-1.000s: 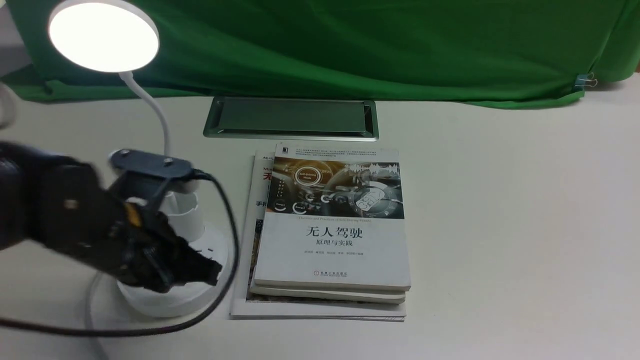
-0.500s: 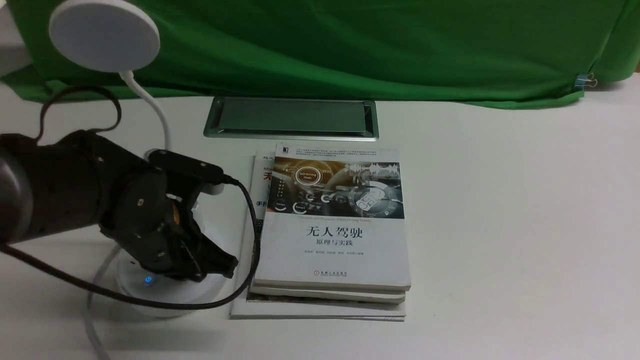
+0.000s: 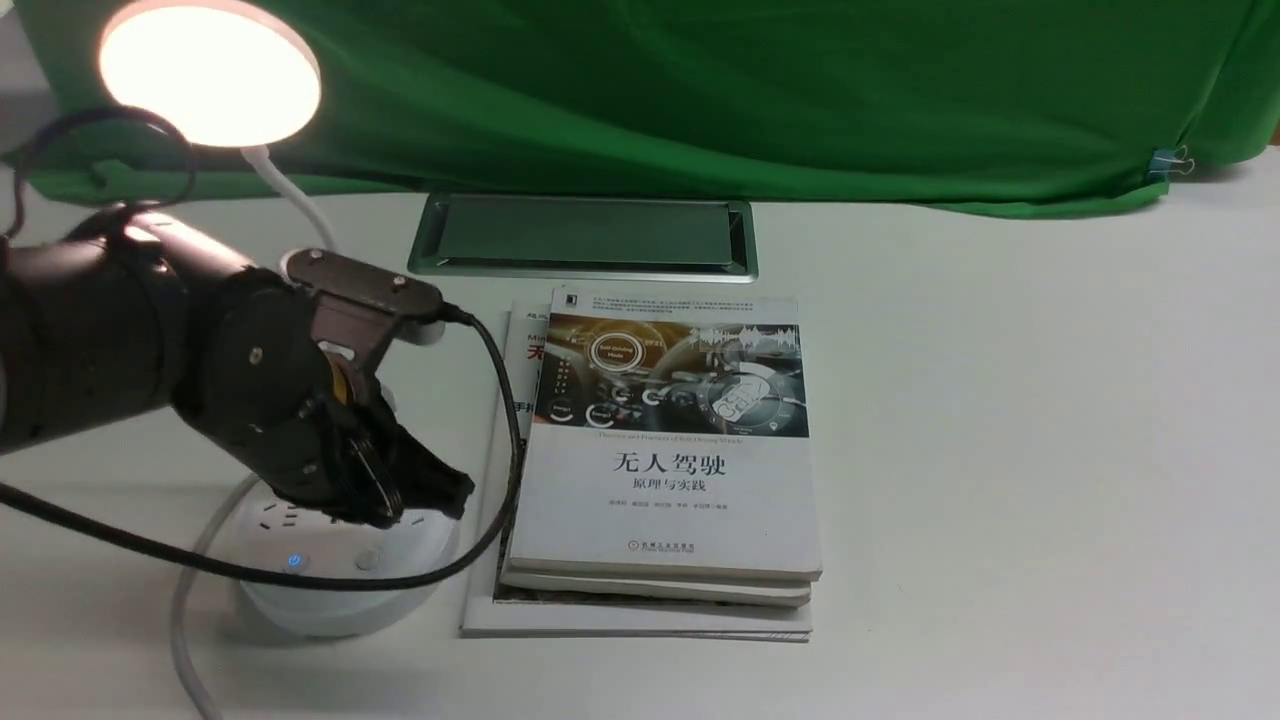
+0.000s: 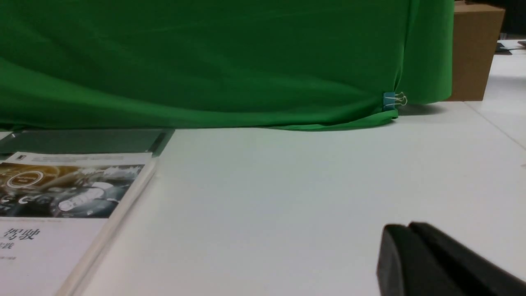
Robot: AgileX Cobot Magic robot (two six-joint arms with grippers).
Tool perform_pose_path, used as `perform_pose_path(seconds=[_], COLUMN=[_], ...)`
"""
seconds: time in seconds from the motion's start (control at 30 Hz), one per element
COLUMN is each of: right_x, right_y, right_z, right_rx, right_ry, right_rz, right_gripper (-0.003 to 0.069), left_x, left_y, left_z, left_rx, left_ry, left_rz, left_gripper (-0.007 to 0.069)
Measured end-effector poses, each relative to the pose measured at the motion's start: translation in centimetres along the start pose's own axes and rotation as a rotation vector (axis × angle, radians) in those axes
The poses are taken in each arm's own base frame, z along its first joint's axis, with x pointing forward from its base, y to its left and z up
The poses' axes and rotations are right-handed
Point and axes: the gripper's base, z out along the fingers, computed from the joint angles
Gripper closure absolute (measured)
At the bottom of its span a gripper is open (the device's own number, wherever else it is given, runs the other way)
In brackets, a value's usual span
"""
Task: Turn off the desk lamp on the white desktop by hand.
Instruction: 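Press the power button on the round power strip under the lamp with the left gripper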
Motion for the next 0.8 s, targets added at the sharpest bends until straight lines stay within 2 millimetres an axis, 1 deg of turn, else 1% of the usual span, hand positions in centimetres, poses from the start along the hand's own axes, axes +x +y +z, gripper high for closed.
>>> perform_pose_path(seconds=[0.13, 0.33, 0.5, 0.67, 0.73, 0.8], right_x=[0.0, 0.0, 0.0, 0.0, 0.0, 0.0], right_y=[0.0, 0.0, 0.0, 0.0, 0.0, 0.0], right_z=[0.0, 0.0, 0.0, 0.0, 0.0, 0.0], right_rx=[0.0, 0.0, 0.0, 0.0, 0.0, 0.0], right_ry=[-0.001, -0.001, -0.001, -0.001, -0.001, -0.001], right_rz=[0.0, 0.0, 0.0, 0.0, 0.0, 0.0], right_gripper=[0.0624, 0.0624, 0.0624, 0.0624, 0.0624, 0.0624], left_x=[2.0, 2.3, 2.0, 1.6, 1.6, 1.6], left_y=[-0.4, -0.5, -0.4, -0.1, -0.1, -0.1], left_z=[1.9, 2.3, 1.3, -0.9, -1.0, -0.5], left_rx=[0.025, 0.031, 0.029, 0.01, 0.008, 0.009], left_ry=[0.063, 0.038, 0.029, -0.051, -0.054, -0.036], left_rz=[-0.026, -0.029, -0.029, -0.015, -0.015, -0.022], left_gripper=[0.0606, 0.0606, 0.0606, 0.0606, 0.0606, 0.0606])
